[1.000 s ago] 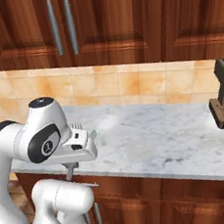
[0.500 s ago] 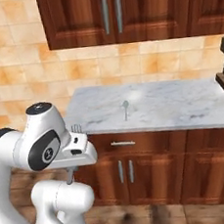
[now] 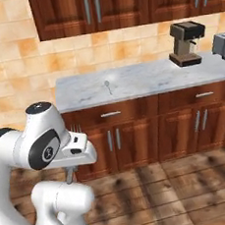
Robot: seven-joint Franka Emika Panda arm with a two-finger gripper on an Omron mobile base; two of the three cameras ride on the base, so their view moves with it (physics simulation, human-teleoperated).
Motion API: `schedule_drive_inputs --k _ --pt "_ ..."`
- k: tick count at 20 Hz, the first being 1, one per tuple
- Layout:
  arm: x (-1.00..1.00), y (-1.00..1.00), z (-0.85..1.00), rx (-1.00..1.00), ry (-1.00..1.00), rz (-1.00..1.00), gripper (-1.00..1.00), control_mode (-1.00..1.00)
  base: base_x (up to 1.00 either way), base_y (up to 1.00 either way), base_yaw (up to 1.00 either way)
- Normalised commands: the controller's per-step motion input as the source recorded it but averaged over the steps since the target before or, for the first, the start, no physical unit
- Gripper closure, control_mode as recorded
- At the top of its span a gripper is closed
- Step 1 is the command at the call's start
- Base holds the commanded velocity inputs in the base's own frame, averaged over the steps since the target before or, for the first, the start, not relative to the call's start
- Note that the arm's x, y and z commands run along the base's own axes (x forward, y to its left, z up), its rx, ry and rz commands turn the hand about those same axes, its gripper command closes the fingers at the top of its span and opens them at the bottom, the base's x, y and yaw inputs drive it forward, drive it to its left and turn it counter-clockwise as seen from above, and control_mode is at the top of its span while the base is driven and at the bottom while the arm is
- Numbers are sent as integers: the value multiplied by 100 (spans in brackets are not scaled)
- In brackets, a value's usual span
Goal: Take the fork and place it on the left side of the plate. Then take the spoon and place it on the right side of the plate. Make sure they're directly next to the plate.
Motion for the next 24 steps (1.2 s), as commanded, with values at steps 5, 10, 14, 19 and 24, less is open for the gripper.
schedule_drive_inputs --k 5,10,14,19,24 --pt "0 0 0 0 0 0 100 100 -91 36 -52" --pt "0 0 0 0 0 0 100 100 -93 37 -48" --pt "0 0 0 0 0 0 100 100 -100 43 -45" --pt "0 0 0 0 0 0 100 100 -100 43 -44" --pt "0 0 0 0 0 0 100 100 -100 35 -43"
